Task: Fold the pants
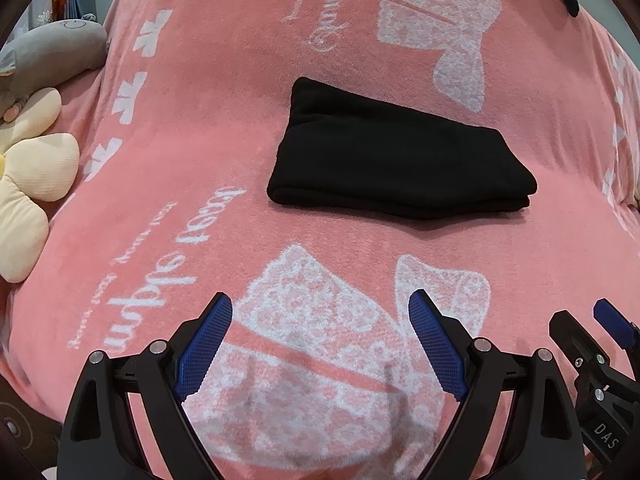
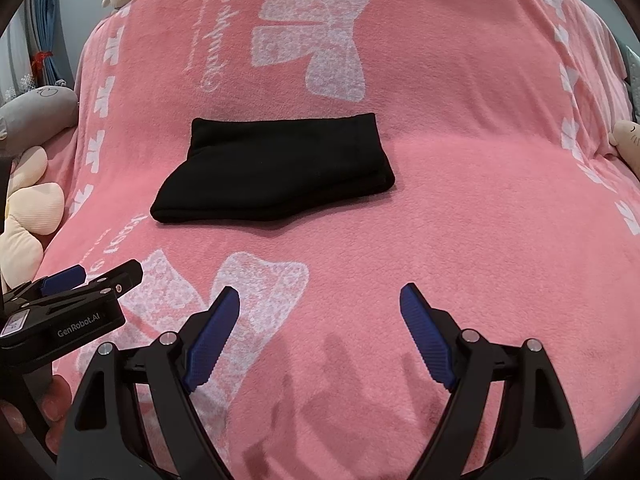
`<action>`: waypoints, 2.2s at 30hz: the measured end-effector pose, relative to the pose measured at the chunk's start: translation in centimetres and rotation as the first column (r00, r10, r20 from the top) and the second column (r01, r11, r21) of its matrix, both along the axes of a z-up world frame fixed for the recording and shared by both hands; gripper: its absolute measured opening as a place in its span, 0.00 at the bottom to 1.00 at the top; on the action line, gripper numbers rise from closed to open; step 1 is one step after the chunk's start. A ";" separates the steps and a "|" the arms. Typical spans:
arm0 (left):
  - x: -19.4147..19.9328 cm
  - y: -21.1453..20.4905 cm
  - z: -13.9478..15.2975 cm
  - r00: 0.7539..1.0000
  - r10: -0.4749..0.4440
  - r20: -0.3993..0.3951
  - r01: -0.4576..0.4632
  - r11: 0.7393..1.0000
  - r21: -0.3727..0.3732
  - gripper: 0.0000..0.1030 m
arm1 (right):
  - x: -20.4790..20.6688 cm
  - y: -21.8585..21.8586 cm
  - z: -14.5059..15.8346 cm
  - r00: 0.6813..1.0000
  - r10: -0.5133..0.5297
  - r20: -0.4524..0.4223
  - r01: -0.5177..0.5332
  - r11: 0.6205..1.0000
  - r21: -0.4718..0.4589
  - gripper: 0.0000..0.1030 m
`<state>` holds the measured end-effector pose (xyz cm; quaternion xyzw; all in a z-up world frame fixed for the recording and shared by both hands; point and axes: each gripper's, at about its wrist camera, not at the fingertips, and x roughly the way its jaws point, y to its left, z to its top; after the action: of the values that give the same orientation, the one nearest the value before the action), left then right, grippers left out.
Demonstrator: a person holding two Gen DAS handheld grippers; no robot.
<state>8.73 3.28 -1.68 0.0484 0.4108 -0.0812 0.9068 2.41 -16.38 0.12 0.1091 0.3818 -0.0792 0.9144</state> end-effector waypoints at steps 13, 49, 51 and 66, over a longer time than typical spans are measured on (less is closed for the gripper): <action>0.0 -0.4 -0.2 1.000 -0.020 -0.008 0.020 1.000 0.012 0.85 | -0.1 0.1 0.1 1.000 -0.007 -0.001 0.007 1.000 -0.003 0.78; 0.1 -0.4 -0.7 0.999 -0.028 -0.022 0.028 0.999 0.017 0.85 | -0.1 0.0 0.0 1.000 -0.005 -0.003 0.005 1.000 -0.001 0.78; 0.1 -0.4 -0.6 0.999 -0.029 -0.020 0.030 0.999 0.018 0.85 | -0.1 0.0 0.0 1.000 -0.006 -0.004 0.006 1.000 0.000 0.78; 0.6 0.3 -1.1 0.998 -0.029 -0.064 0.025 0.998 -0.062 0.85 | -0.1 0.1 0.0 1.000 -0.005 -0.007 0.005 1.000 0.001 0.78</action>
<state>9.35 3.63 -2.79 0.0236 0.4365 -0.1072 0.8930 2.33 -16.32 0.11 0.1103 0.3847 -0.0816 0.9128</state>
